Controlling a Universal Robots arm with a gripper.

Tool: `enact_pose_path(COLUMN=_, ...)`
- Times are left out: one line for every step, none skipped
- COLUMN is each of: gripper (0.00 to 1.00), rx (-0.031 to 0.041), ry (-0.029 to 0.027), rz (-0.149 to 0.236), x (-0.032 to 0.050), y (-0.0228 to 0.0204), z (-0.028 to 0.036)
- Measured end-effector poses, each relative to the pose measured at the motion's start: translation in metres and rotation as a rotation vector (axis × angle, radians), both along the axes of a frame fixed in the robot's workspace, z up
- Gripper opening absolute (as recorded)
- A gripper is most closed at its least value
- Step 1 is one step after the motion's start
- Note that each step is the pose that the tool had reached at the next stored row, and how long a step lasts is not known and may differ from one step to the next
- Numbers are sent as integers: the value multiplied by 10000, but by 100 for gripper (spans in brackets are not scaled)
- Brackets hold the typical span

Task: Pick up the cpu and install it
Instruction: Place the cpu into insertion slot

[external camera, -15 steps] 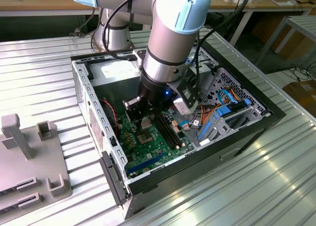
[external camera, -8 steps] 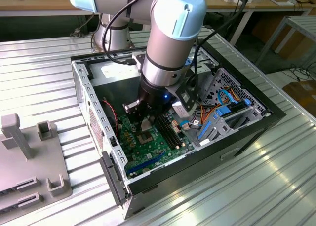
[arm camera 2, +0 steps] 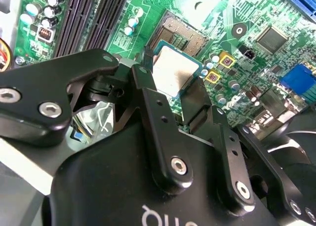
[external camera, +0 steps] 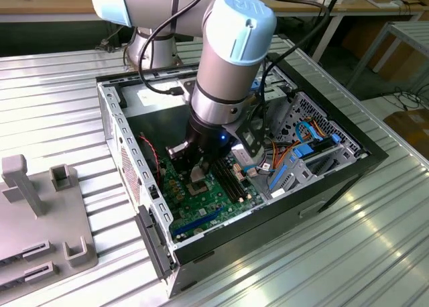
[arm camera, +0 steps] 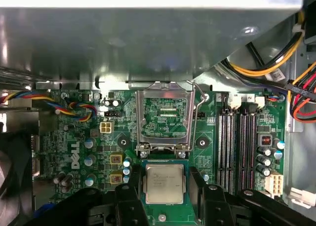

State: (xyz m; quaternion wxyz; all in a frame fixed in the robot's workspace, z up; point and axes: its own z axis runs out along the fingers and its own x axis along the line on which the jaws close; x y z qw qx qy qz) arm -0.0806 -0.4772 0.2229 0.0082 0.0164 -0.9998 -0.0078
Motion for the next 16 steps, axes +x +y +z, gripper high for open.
enact_pose_path(gripper=47, rx=0, ry=0, rz=1, x=0, y=-4, z=-2)
enact_pose_path(gripper=47, rx=0, ry=0, rz=1, x=0, y=-14, z=-7)
enact_pose_path(gripper=47, rx=0, ry=0, rz=1, x=0, y=-18, z=-10)
enact_pose_path(gripper=47, rx=1, ry=-1, rz=0, x=0, y=-20, z=-15)
enact_pose_path(gripper=47, rx=-4, ry=-1, rz=1, x=0, y=-24, z=-22)
enact_pose_path(gripper=47, rx=-13, ry=0, rz=1, x=0, y=-28, z=-31)
enact_pose_path(gripper=47, rx=-30, ry=1, rz=1, x=-1, y=-31, z=-40)
enact_pose_path(gripper=47, rx=-30, ry=1, rz=1, x=-2, y=-37, z=-46)
enact_pose_path(gripper=47, rx=-30, ry=0, rz=1, x=-2, y=-43, z=-50)
enact_pose_path(gripper=47, rx=-29, ry=0, rz=1, x=-3, y=-46, z=-55)
enact_pose_path(gripper=47, rx=-30, ry=0, rz=1, x=-3, y=-53, z=-60)
enact_pose_path(gripper=47, rx=-30, ry=0, rz=1, x=-3, y=-57, z=-64)
enact_pose_path(gripper=47, rx=-29, ry=0, rz=0, x=-4, y=-60, z=-69)
enact_pose_path(gripper=47, rx=-29, ry=0, rz=0, x=-4, y=-62, z=-74)
enact_pose_path(gripper=47, rx=-31, ry=0, rz=0, x=-6, y=-66, z=-85)
enact_pose_path(gripper=47, rx=-40, ry=-1, rz=1, x=-5, y=-66, z=-97)
